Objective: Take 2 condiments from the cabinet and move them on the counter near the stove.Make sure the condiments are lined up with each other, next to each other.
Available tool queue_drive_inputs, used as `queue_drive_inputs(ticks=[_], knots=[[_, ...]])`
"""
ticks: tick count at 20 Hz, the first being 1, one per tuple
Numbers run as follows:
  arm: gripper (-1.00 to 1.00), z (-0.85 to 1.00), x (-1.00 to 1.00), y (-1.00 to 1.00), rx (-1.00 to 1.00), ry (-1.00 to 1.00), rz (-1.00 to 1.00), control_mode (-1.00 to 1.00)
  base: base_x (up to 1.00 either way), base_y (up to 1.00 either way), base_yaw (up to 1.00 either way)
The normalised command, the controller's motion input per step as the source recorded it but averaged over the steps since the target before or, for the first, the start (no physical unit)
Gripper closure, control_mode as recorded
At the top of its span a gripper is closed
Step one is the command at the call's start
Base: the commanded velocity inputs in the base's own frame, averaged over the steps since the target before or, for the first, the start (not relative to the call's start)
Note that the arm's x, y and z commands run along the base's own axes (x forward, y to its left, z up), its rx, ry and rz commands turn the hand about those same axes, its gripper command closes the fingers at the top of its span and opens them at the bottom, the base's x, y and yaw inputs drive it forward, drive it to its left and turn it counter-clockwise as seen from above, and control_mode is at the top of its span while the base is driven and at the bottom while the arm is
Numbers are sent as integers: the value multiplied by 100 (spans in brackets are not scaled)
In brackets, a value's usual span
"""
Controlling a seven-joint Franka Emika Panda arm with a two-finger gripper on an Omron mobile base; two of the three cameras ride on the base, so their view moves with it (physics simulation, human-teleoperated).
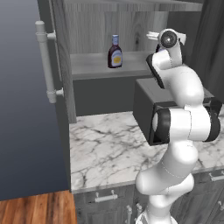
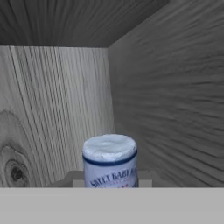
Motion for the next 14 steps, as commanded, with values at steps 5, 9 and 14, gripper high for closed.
queue_drive_inputs(ticks=[5,9,14], knots=[[100,1,-30,0,0,-9,0,-100,0,0,0],[100,1,-47,0,0,-3,0,-100,0,0,0],[100,19,-61,21,-2,1,0,-100,0,0,0]])
